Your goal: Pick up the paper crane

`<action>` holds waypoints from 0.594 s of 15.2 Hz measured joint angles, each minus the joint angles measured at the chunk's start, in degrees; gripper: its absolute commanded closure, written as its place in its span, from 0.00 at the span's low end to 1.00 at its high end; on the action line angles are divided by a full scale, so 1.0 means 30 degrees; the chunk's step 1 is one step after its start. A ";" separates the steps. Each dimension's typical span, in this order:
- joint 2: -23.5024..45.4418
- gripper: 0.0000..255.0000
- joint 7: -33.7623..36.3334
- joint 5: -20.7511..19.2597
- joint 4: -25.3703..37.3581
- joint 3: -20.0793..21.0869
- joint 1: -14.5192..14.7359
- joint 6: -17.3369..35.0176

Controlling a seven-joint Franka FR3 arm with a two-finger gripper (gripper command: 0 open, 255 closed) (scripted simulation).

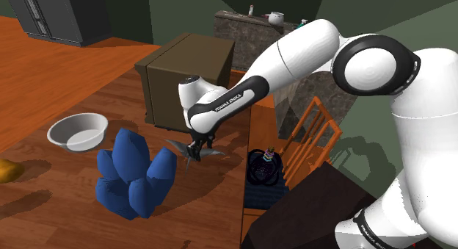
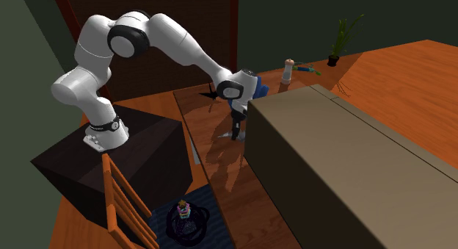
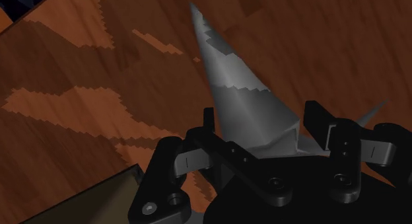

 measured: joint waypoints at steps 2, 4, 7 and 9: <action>-0.0296 1.00 -0.0032 0.0064 -0.0076 0.0049 -0.0033 -0.0218; -0.0661 1.00 -0.0107 0.0149 -0.0114 0.0111 -0.0086 -0.0537; -0.1185 1.00 -0.0214 0.0277 -0.0137 0.0199 -0.0157 -0.1027; -0.1550 1.00 -0.0279 0.0368 -0.0154 0.0261 -0.0198 -0.1367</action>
